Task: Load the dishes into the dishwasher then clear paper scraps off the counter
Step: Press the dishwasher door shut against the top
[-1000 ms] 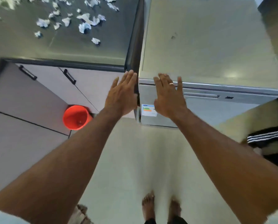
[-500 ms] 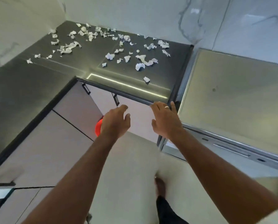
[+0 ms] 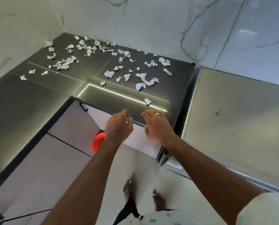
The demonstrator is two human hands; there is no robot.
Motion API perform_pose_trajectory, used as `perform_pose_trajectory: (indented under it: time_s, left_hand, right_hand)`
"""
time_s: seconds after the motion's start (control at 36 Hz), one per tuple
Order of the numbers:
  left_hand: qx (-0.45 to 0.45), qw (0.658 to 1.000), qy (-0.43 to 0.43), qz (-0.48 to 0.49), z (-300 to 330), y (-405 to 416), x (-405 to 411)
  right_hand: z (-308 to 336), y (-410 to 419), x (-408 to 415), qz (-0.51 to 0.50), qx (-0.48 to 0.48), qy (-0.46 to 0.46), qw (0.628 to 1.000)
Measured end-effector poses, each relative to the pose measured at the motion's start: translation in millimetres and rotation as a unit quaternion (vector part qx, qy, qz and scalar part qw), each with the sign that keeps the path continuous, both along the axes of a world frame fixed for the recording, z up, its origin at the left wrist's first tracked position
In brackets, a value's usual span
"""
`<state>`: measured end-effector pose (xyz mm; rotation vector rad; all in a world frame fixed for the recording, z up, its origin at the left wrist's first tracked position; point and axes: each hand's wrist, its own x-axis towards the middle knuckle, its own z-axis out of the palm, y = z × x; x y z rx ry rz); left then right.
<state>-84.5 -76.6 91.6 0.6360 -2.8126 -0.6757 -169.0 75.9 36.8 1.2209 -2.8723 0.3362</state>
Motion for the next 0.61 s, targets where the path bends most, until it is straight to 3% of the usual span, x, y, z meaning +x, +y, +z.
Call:
perform_pose_trajectory:
  time_s: [0.25, 0.61]
  left_hand:
    - [-0.03, 0.991, 0.012, -0.13, 5.3, -4.4, -91.4]
    - [-0.049, 0.959, 0.073, -0.27, 65.7, 87.0, -253.6]
  right_hand:
    - [9.1, 10.4, -43.2, -0.134, -0.006, 0.002, 0.991]
    - [77.4, 121.6, -183.6, -0.25, 0.0, 0.095, 0.963]
